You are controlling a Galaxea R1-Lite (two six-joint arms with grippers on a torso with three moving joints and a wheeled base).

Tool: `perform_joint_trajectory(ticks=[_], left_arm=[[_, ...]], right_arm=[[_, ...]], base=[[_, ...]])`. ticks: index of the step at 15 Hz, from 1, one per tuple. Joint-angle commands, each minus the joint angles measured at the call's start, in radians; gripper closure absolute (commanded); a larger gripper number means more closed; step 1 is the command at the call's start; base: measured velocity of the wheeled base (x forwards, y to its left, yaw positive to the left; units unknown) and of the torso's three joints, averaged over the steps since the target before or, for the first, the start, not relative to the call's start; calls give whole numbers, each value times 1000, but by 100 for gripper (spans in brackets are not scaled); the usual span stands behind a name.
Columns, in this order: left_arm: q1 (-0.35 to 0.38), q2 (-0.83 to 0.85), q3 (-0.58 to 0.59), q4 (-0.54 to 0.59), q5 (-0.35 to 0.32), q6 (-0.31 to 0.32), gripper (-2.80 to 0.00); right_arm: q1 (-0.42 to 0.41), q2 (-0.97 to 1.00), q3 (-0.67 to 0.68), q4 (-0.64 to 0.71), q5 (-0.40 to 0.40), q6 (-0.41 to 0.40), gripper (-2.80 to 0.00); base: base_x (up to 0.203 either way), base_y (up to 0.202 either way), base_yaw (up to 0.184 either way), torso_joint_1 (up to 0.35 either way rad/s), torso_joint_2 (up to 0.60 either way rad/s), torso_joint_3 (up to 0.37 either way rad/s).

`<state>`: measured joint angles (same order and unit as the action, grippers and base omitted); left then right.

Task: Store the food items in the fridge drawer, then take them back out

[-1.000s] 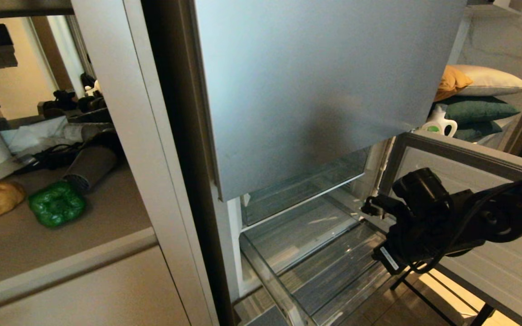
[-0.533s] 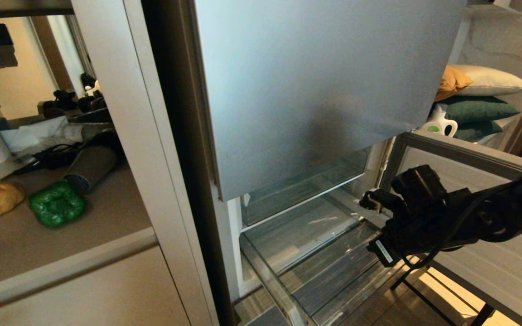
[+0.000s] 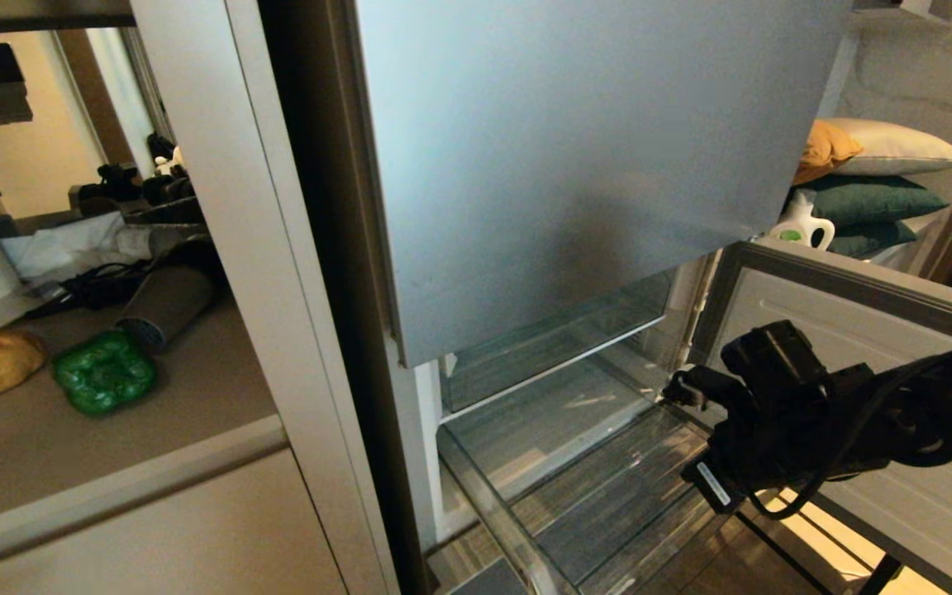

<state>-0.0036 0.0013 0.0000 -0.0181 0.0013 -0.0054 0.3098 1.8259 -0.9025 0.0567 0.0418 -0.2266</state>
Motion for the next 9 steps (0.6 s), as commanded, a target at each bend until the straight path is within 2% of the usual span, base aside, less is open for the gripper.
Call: perform_joint_trajectory(ticks=[1,5,7,9], left_arm=[[1,0,6,0,0,-1,0],[1,0,6,0,0,-1,0],[1,0,6,0,0,-1,0],[1,0,6,0,0,-1,0]], right_arm=[[2,-34,32,6,-1,-7,0],[2,-99,89,8,-2,-34,0],[1,-97,75,1,1,-31,0],[1,-68,61,-78,3,-26,0]], base=[[0,0,0,0,0,0],[0,0,0,0,0,0],[0,0,0,0,0,0],[0,0,0,0,0,0]])
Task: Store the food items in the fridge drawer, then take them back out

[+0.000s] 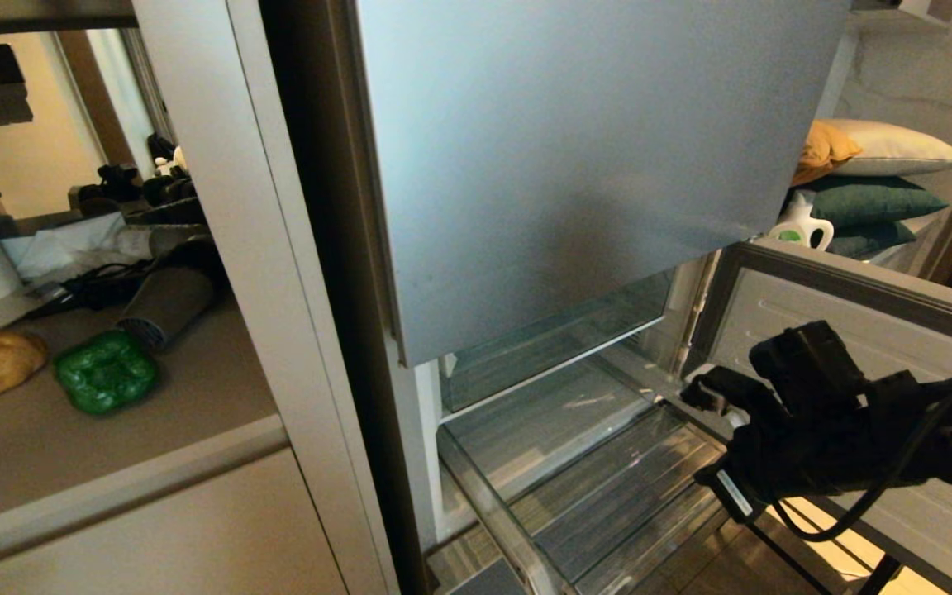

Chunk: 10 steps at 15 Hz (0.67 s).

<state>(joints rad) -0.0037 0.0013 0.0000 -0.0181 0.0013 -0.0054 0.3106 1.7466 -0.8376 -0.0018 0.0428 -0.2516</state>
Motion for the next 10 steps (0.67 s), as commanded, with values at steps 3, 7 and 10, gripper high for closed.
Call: perform_joint_trajectory(ticks=[3,7,10], left_arm=[[1,0,6,0,0,-1,0],[1,0,6,0,0,-1,0],[1,0,6,0,0,-1,0]], right_arm=[[1,89,-8,-199,2,1,0],[12,32,41,-315,6,7,0],[67,-164,118,-326,4,22,0]], base=[[0,0,0,0,0,0],[0,0,0,0,0,0],[0,0,0,0,0,0]])
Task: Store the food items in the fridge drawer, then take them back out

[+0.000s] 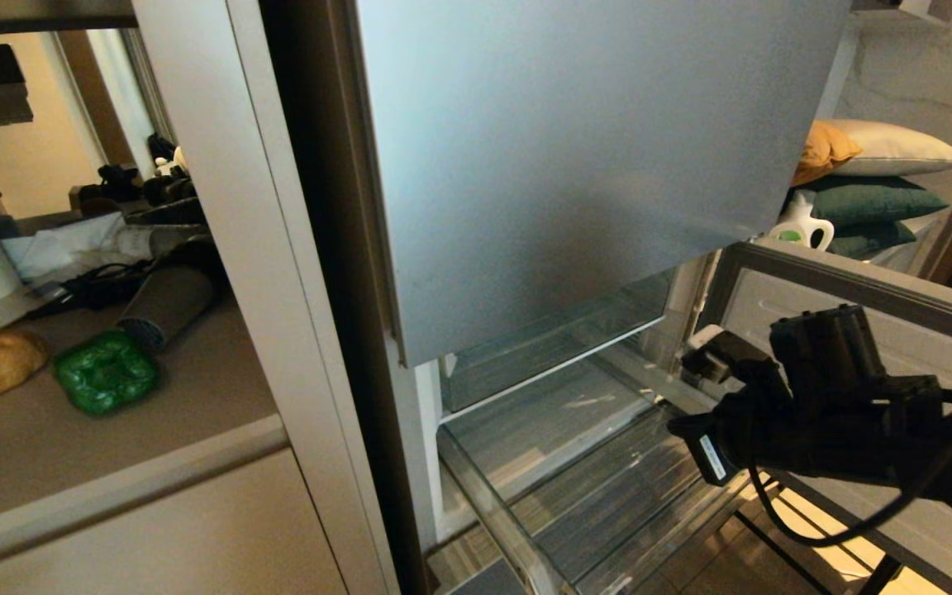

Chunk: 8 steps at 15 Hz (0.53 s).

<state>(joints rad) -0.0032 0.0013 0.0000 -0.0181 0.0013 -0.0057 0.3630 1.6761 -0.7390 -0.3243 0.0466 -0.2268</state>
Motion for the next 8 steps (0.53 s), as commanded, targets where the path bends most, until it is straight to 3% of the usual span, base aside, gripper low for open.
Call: perform_joint_trajectory(ticks=[1,4,8], left_arm=[[0,0,6,0,0,0,0],[0,0,6,0,0,0,0],[0,0,6,0,0,0,0]], right_arm=[[33,-172,53,-3,-1,4,0],[62,-455,186,-4,-59,15,0],[72,-856,359,-2,-286,16,0]], base=[[0,0,0,0,0,0],[0,0,0,0,0,0],[0,0,0,0,0,0]])
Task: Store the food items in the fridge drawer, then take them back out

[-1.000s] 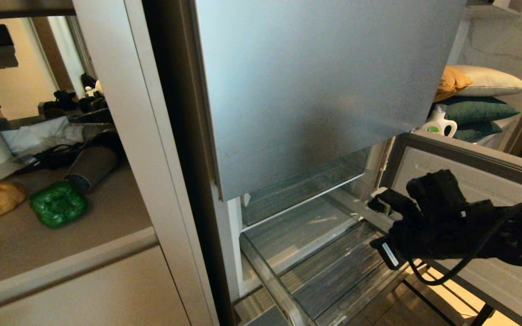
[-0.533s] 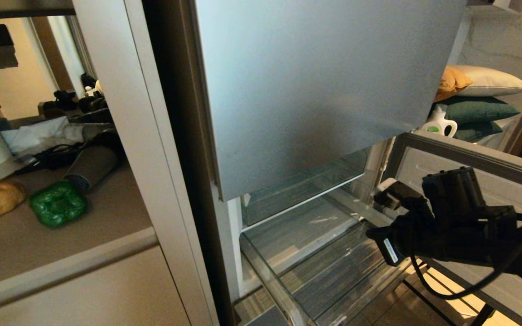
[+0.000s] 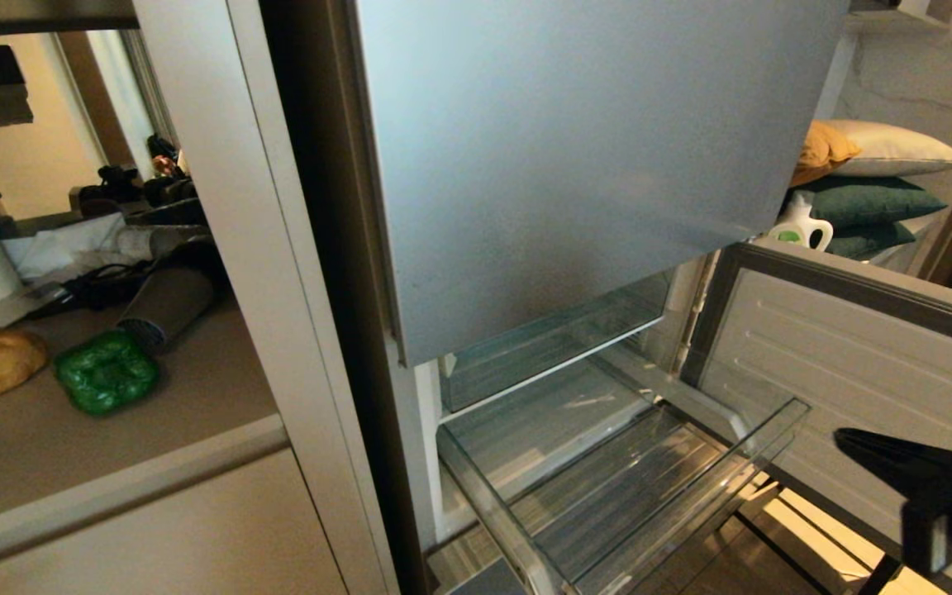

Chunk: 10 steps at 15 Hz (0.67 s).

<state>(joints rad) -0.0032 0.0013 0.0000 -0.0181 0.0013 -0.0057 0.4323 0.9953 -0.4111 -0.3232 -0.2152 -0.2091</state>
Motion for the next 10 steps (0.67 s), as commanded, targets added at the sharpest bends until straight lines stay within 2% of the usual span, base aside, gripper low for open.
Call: perform_joint_trajectory(ticks=[1,4,5,8,9,10], left_arm=[[0,0,6,0,0,0,0],[0,0,6,0,0,0,0],[0,0,6,0,0,0,0],[0,0,6,0,0,0,0],[0,0,6,0,0,0,0],[0,0,6,0,0,0,0]], right_arm=[[1,-276,65,-2,-62,-1,0],[-12,-556,126,59,-125,6,0],[-58,-617,138,101,-132,26,0],[-347,-662,165,182,-88,74,0],[-405,-702,191,199,-39,81,0],[-423,-768,230,220,19,81,0]], base=[[0,0,0,0,0,0],[0,0,0,0,0,0],[0,0,0,0,0,0],[0,0,0,0,0,0],[0,0,0,0,0,0],[0,0,0,0,0,0]])
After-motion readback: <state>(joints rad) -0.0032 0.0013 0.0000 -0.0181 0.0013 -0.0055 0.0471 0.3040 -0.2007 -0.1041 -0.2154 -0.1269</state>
